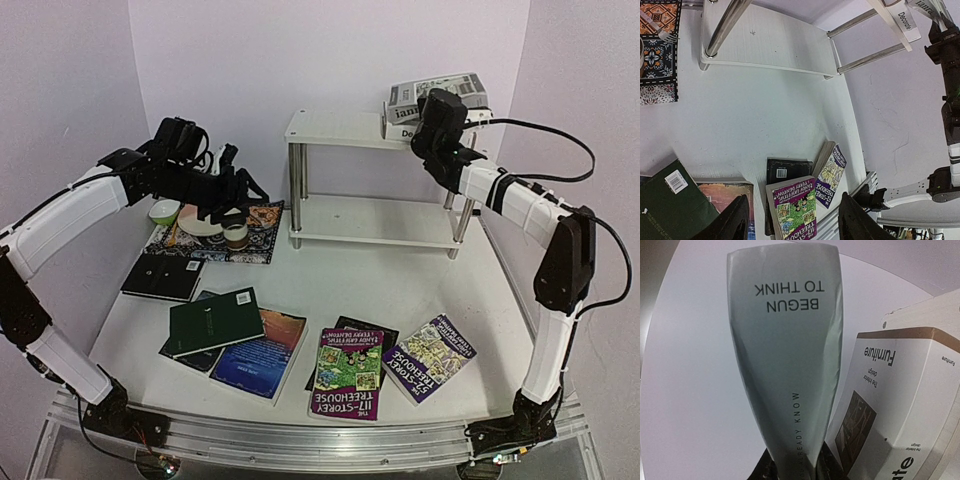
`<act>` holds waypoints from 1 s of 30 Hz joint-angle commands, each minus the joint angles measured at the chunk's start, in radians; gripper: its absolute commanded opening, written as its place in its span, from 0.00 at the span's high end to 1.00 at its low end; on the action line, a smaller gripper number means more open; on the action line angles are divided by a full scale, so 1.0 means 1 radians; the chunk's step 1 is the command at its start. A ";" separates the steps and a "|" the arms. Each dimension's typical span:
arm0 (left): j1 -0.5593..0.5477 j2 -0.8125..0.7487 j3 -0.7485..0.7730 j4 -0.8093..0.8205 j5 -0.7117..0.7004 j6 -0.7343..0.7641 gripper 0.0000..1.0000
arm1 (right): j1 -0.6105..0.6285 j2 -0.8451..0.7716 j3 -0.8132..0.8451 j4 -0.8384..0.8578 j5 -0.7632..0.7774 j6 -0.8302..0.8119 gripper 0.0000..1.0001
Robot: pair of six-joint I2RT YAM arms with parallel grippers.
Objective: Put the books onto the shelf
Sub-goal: Place the book on the book pile on the shelf.
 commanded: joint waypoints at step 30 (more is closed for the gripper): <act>0.001 -0.001 0.010 0.046 -0.007 0.027 0.38 | -0.002 -0.017 0.063 -0.065 -0.053 0.076 0.44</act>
